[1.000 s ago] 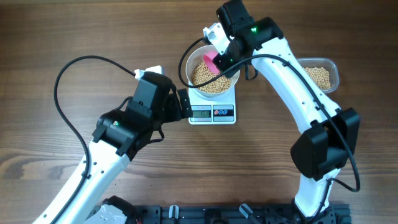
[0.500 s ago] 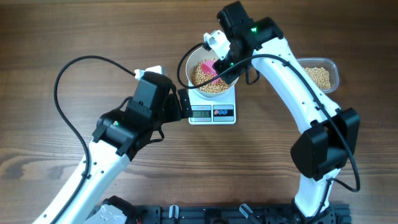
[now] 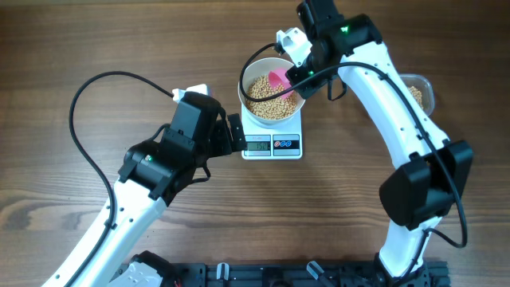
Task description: Scoop item into bowl and weigh 150g on scale
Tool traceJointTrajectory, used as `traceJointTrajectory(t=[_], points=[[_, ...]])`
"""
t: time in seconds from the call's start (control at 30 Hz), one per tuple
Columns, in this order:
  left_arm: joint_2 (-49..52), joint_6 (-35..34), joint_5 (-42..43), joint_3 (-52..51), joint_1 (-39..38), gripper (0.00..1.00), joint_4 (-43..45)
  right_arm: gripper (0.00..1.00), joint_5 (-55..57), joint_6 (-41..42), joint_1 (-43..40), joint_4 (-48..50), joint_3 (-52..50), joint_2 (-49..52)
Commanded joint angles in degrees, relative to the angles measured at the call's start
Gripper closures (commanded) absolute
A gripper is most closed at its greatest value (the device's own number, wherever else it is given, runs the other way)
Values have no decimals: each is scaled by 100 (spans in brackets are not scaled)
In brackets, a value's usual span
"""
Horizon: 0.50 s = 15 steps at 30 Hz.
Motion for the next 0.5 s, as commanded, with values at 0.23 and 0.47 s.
traceJointTrajectory(t=[0.23, 0.47], points=[[-42, 48, -57, 7, 26, 0, 11, 96, -1408, -101, -361, -195, 166, -470], [-42, 46, -57, 7, 26, 0, 11, 96, -1845, -138, -678, -393, 166, -470]])
